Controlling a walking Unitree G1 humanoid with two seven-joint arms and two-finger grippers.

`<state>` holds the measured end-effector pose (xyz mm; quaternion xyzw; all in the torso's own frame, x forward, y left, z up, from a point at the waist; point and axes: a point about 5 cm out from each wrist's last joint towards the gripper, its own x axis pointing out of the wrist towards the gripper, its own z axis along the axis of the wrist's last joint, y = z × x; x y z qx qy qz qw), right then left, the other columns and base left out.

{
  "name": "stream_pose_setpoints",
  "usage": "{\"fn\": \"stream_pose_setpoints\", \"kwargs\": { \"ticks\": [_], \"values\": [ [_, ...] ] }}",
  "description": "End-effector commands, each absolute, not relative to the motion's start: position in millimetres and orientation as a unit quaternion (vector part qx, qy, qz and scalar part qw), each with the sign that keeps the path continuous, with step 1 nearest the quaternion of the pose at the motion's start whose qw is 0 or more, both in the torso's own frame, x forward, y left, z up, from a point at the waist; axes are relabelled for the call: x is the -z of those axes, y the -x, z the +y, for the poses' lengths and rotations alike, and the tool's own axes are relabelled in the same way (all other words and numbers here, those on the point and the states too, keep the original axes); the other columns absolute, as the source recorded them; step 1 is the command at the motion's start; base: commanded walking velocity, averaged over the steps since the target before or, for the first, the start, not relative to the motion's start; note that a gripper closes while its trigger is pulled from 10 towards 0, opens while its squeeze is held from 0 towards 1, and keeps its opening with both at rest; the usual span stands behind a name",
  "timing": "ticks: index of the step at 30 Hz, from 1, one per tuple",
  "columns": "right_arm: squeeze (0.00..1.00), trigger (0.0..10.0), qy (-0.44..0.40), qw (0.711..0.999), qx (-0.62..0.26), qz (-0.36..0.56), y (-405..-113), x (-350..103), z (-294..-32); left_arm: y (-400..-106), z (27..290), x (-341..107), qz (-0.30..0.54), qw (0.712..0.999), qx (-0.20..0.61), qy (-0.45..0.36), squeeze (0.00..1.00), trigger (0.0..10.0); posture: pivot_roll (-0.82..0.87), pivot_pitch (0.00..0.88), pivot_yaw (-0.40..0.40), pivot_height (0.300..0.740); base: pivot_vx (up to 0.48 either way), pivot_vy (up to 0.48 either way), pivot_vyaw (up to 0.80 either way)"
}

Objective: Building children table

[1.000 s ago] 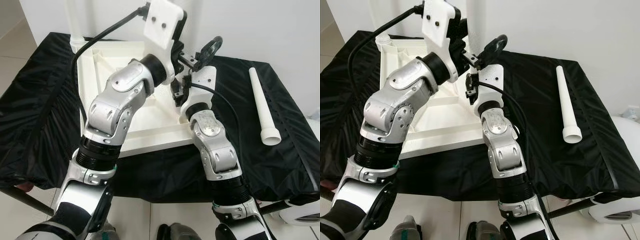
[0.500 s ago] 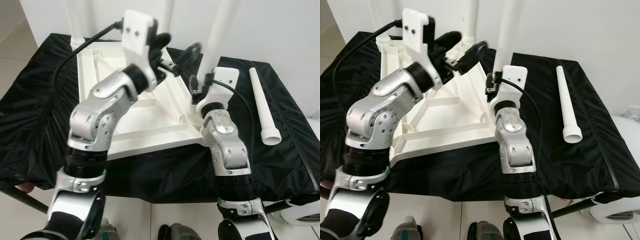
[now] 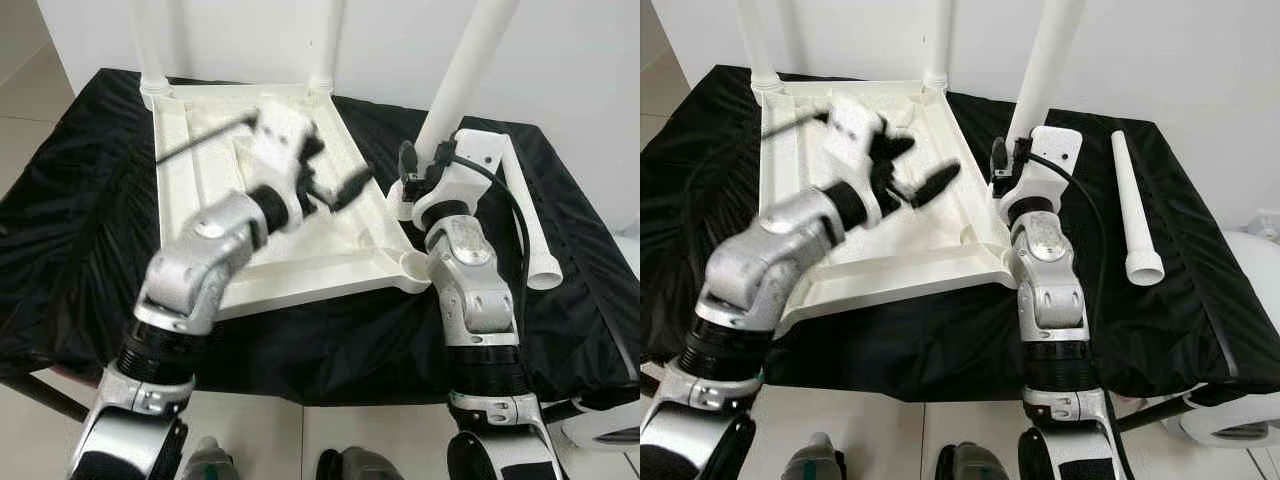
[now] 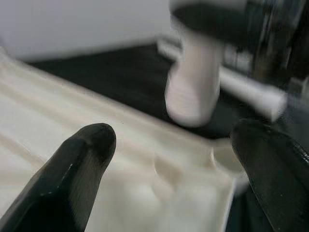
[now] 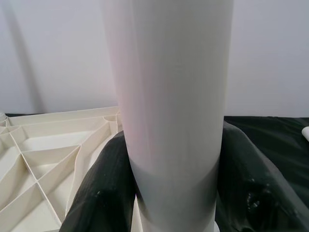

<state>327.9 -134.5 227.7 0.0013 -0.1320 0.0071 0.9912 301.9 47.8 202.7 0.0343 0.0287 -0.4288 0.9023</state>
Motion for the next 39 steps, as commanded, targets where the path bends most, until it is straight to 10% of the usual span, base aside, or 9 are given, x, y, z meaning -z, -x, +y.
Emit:
{"fn": "stream_pose_setpoints", "kwargs": {
  "ticks": [1,39],
  "values": [
    [0.0,10.0,-0.004,0.99,-0.008,-0.144,-329.1,-231.8,-136.5,-297.5,38.9,-190.4,0.054,0.875,0.477,-0.059,0.0,10.0,0.04,0.017,-0.08,0.74,0.0,0.0,0.0],
    [0.0,10.0,0.01,0.988,-0.016,-0.153,-329.3,-227.4,-132.5,-280.1,-19.5,-131.6,0.142,0.79,0.577,-0.149,0.0,10.0,0.03,0.0,-0.063,0.74,0.0,0.0,0.0]
  ]
}}
